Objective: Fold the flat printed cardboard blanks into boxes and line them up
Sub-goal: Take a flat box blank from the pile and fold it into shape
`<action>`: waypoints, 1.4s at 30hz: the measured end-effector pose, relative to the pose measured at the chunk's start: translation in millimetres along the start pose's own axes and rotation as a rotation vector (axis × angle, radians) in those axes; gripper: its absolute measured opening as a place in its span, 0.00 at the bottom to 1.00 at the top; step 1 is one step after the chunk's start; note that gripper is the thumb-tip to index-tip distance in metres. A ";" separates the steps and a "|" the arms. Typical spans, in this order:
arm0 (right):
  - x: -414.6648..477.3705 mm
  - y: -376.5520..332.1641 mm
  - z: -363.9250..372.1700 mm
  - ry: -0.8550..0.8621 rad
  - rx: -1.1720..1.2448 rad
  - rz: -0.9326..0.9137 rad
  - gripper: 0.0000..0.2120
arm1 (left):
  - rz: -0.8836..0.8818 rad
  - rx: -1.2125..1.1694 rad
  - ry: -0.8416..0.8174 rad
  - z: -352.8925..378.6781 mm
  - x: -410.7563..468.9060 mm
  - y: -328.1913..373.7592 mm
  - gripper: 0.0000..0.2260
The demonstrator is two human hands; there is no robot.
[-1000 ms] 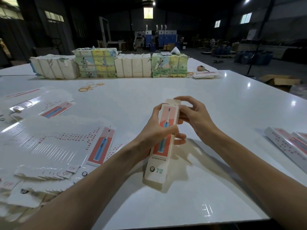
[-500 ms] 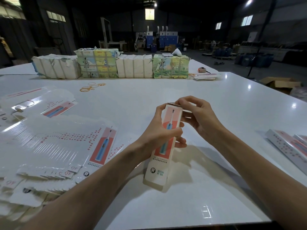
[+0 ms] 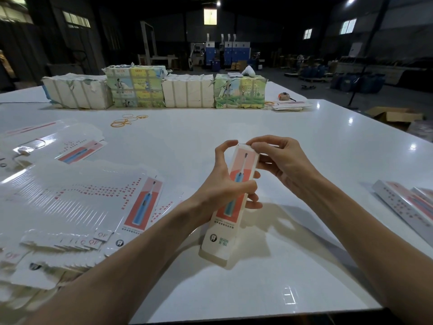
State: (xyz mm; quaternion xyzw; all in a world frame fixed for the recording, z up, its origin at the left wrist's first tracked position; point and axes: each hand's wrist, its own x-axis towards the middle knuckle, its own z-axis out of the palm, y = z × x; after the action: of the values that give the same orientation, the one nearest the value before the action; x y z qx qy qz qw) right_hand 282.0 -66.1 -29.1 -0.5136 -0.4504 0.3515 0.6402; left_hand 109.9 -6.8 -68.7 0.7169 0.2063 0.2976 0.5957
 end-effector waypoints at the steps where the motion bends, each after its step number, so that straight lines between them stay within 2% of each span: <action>1: -0.3 -1.5 -0.5 -0.003 -0.010 -0.001 0.11 | 0.005 0.003 -0.001 0.0 0.3 0.2 0.44; 6: -0.4 -7.1 -5.4 -0.047 -0.058 0.022 0.12 | 0.010 0.005 -0.013 1.2 1.0 0.2 0.40; 11: -6.4 2.6 5.7 -0.136 -0.017 0.017 0.10 | -0.029 -0.053 0.064 -5.2 2.5 0.7 0.38; 19: -7.9 14.1 12.3 -0.041 -0.229 -0.152 0.09 | -0.043 -0.094 0.072 -7.1 3.7 -1.4 0.37; 24: -9.4 18.1 17.2 -0.023 -0.204 -0.146 0.10 | -0.030 -0.122 0.108 -4.7 3.7 -3.7 0.36; 28: -13.5 26.3 30.5 0.042 -0.405 -0.219 0.14 | -0.052 -0.341 0.153 -2.8 3.8 -3.0 0.36; 30: -14.1 29.1 34.0 0.051 -0.556 -0.307 0.12 | -0.045 -0.498 0.196 -2.4 5.1 -0.7 0.33; 32: -16.0 29.0 35.3 0.014 -0.688 -0.334 0.12 | 0.002 -0.624 0.195 -4.5 4.3 1.5 0.25; 35: -20.3 29.6 37.8 -0.105 -0.877 -0.268 0.29 | 0.050 -0.730 0.121 -8.2 0.7 3.8 0.10; 37: -22.4 28.9 37.6 -0.172 -0.955 -0.255 0.35 | 0.014 -0.697 0.106 -7.2 -1.0 5.5 0.10; 39: -22.0 24.4 30.9 -0.171 -0.960 -0.280 0.35 | -0.059 -0.587 0.116 -5.1 -0.1 4.7 0.22; 40: -21.3 20.6 25.3 -0.146 -0.973 -0.298 0.33 | -0.096 -0.485 0.132 -3.8 0.1 3.7 0.27; 42: -21.9 10.9 9.5 -0.066 -1.022 -0.322 0.31 | -0.121 -0.191 0.150 -2.1 -3.4 -1.0 0.27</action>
State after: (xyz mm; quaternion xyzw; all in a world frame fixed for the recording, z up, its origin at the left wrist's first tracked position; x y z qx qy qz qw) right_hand 265.7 -80.4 -43.8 -0.6729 -0.6572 0.0007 0.3396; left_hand 106.1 -7.3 -70.0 0.6191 0.2637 0.3322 0.6609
